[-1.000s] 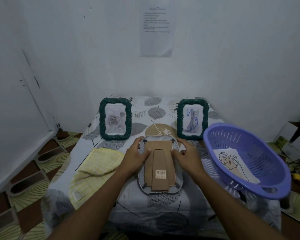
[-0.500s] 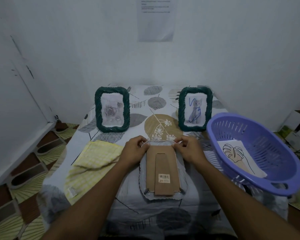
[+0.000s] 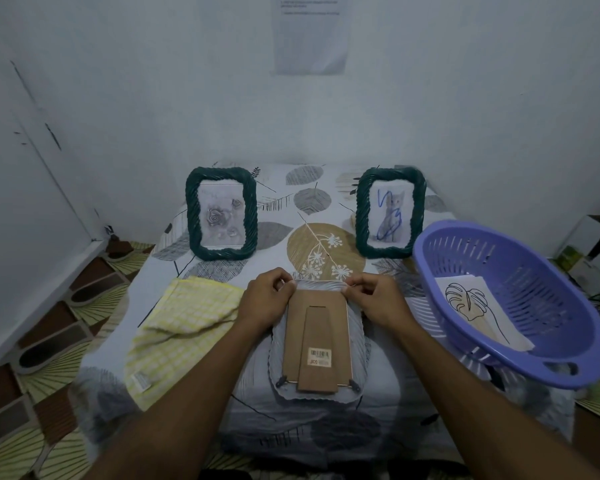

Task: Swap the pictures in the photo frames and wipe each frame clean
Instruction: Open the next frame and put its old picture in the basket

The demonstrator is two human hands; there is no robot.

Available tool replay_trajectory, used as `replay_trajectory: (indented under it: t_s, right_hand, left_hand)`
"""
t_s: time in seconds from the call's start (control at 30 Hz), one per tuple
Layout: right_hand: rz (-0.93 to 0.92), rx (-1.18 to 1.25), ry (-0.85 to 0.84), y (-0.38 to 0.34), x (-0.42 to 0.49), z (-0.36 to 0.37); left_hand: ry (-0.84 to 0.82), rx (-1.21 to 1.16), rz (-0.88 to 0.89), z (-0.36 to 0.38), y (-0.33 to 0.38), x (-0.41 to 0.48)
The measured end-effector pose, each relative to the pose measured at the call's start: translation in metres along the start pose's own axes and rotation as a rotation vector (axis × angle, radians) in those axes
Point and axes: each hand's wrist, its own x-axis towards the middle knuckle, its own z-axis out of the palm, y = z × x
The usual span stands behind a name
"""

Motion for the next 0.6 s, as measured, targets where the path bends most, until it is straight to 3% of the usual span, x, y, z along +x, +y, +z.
replay_trajectory:
  t_s: [0.6]
  right_hand:
    - [-0.065, -0.18, 0.113, 0.0053, 0.0058, 0.0078]
  left_hand:
    - [0.034, 0.029, 0.051, -0.0058, -0.0005, -0.0016]
